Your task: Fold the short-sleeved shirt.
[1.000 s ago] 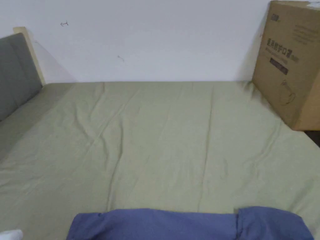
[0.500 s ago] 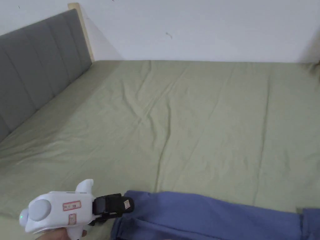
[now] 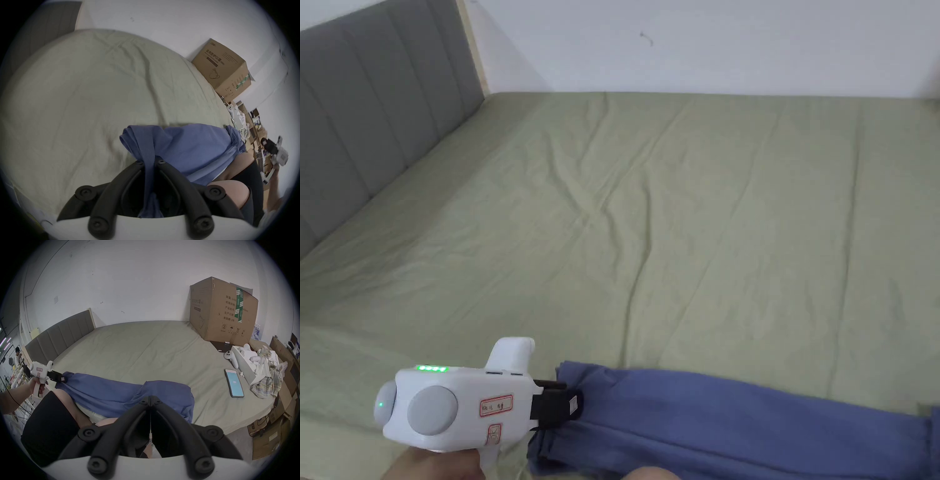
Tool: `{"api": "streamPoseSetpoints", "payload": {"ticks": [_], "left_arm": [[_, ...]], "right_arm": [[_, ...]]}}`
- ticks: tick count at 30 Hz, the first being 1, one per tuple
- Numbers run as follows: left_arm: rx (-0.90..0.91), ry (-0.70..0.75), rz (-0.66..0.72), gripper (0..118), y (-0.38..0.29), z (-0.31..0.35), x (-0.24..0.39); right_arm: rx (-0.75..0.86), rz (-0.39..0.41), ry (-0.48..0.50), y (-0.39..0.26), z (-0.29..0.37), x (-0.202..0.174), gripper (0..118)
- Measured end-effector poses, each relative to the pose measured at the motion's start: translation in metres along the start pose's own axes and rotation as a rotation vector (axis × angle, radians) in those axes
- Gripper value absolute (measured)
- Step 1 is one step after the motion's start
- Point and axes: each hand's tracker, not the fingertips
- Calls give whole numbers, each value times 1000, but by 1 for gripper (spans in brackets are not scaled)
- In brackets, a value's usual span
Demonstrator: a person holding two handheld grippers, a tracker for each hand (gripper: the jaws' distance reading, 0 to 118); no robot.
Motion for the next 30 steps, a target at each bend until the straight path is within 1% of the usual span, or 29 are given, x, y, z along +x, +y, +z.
{"api": "streamPoseSetpoints", "payload": {"ticks": [1,4,6,9,11,13,14,16,17,18,19,20,21,22,24,26,30], "left_arm": [[15,-6,-12,7,3,3,3],[57,-23,56,7,23,17,-2],[71,-4,62,7,34,20,-8],[51,175,13,7,54,27,-36],[9,236,56,7,64,36,-68],[-9,289,77,7,70,48,-89],[-10,345,67,7,73,57,-97],[-24,430,33,7,77,79,-98],[-23,462,32,7,82,88,-98],[-34,471,59,7,86,96,-95],[-40,449,75,7,93,106,-90],[-40,416,63,7,98,115,-76],[-39,408,30,7,101,121,-57],[-47,413,-33,7,105,125,-32],[-69,370,-85,7,117,131,7],[-86,275,-121,7,124,129,54],[-112,203,-153,7,137,100,118]], "right_arm": [[0,3,-2,4,2,-11,0],[-1,10,-2,9,3,-20,0],[-1,14,-6,11,5,-24,0],[0,41,-15,14,7,-29,0],[-1,57,-24,16,7,-33,0],[3,57,-22,18,9,-30,0],[7,56,-22,19,10,-30,0],[12,49,-18,20,11,-27,0],[13,46,-19,20,11,-24,0],[13,42,-20,21,12,-24,0],[13,39,-19,21,13,-25,0],[18,37,-17,20,15,-20,0],[22,37,-16,19,16,-19,0],[24,35,-14,20,18,-19,0],[25,28,-4,19,20,-16,0],[29,22,9,19,23,-16,0],[60,30,39,19,33,-15,0]]}}
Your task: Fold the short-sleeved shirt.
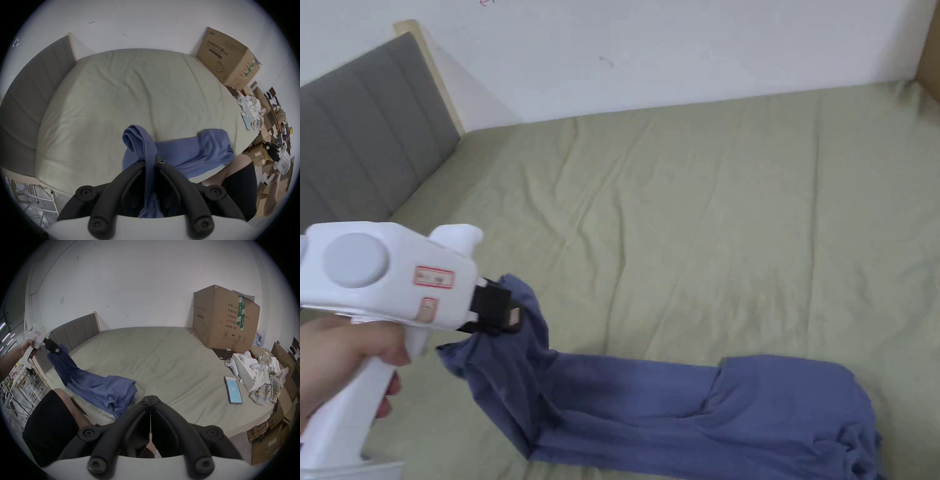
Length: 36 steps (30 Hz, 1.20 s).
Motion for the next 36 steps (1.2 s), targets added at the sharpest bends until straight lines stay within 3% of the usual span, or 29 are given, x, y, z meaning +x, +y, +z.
{"api": "streamPoseSetpoints", "payload": {"ticks": [5,11,12,13,14,15,16,19,21,22,23,24,26,27,30,32,34,36], "left_arm": [[-83,-45,-22,7,7,-68,51],[-181,-103,110,8,-10,-165,72],[-202,-98,114,16,-14,-173,76],[-202,-108,115,33,-19,-176,81],[-197,-158,134,57,-22,-173,84],[-188,-213,131,71,-24,-165,85],[-177,-268,103,78,-22,-151,85],[-2,-300,77,81,-21,-100,66],[59,-215,106,75,-27,-81,59],[36,-142,114,62,-28,-84,55],[-23,-43,66,30,-30,-92,54],[-47,30,14,8,-33,-102,54],[-122,197,-51,5,-43,-135,50],[-148,196,-53,5,-48,-146,50],[-197,86,44,5,-66,-163,68],[-179,25,-22,5,-75,-161,97],[-160,54,-124,5,-83,-153,123],[-119,-11,-122,5,-85,-146,137]], "right_arm": [[39,-3,11,-4,24,7,0],[4,-25,-12,-19,42,21,0],[2,-24,-9,-20,46,22,0],[2,-18,-7,-23,52,23,0],[-1,-14,-5,-24,53,24,0],[-6,-11,-6,-25,53,25,0],[-14,-12,-9,-26,53,27,0],[-28,-29,-10,-28,46,28,0],[-31,-42,-1,-27,43,27,0],[-31,-44,13,-27,40,24,0],[-31,-36,23,-25,38,21,0],[-30,-18,29,-24,37,18,0],[-30,38,21,-22,36,9,0],[-28,56,20,-22,36,7,0],[-31,73,27,-23,37,4,0],[-41,71,28,-26,37,4,0],[-60,67,21,-30,34,4,0],[-76,68,15,-32,30,3,0]]}}
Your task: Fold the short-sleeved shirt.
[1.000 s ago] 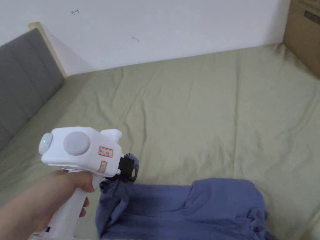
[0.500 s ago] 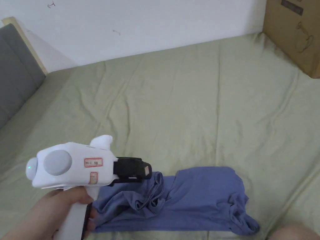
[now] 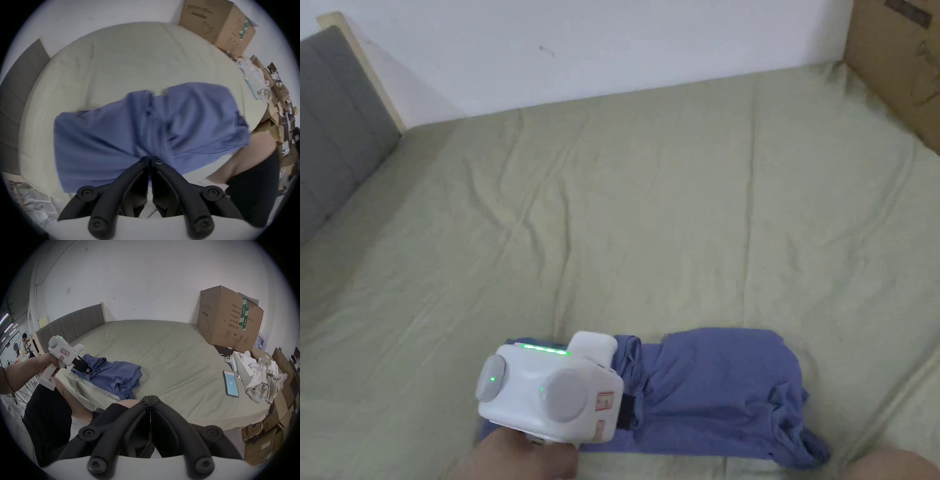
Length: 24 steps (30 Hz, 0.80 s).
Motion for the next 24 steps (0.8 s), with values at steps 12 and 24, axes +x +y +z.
{"api": "streamPoseSetpoints", "payload": {"ticks": [12,24], "left_arm": [[468,-256,260,51,-8,85,-183],[158,-527,615,98,-57,-42,-232]], "right_arm": [[22,8,52,10,-6,-10,0],[-8,1,66,31,-29,-18,0]]}}
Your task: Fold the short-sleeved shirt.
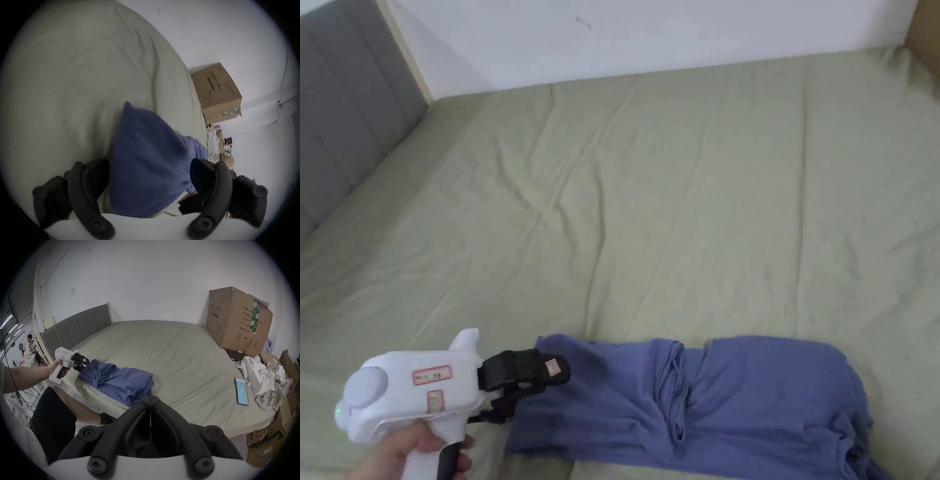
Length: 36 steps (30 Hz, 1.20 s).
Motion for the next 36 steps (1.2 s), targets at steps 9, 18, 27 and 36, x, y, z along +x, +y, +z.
{"api": "streamPoseSetpoints", "payload": {"ticks": [9,18,27,36], "left_arm": [[-4,106,-214,11,3,11,34],[37,343,-188,11,26,96,13],[53,612,-330,11,30,151,127],[-29,522,-514,12,10,48,222]], "right_arm": [[13,19,27,15,-13,-16,0],[53,22,50,20,-4,-18,0],[48,9,52,8,-6,-9,0],[73,7,88,0,5,-11,0]]}}
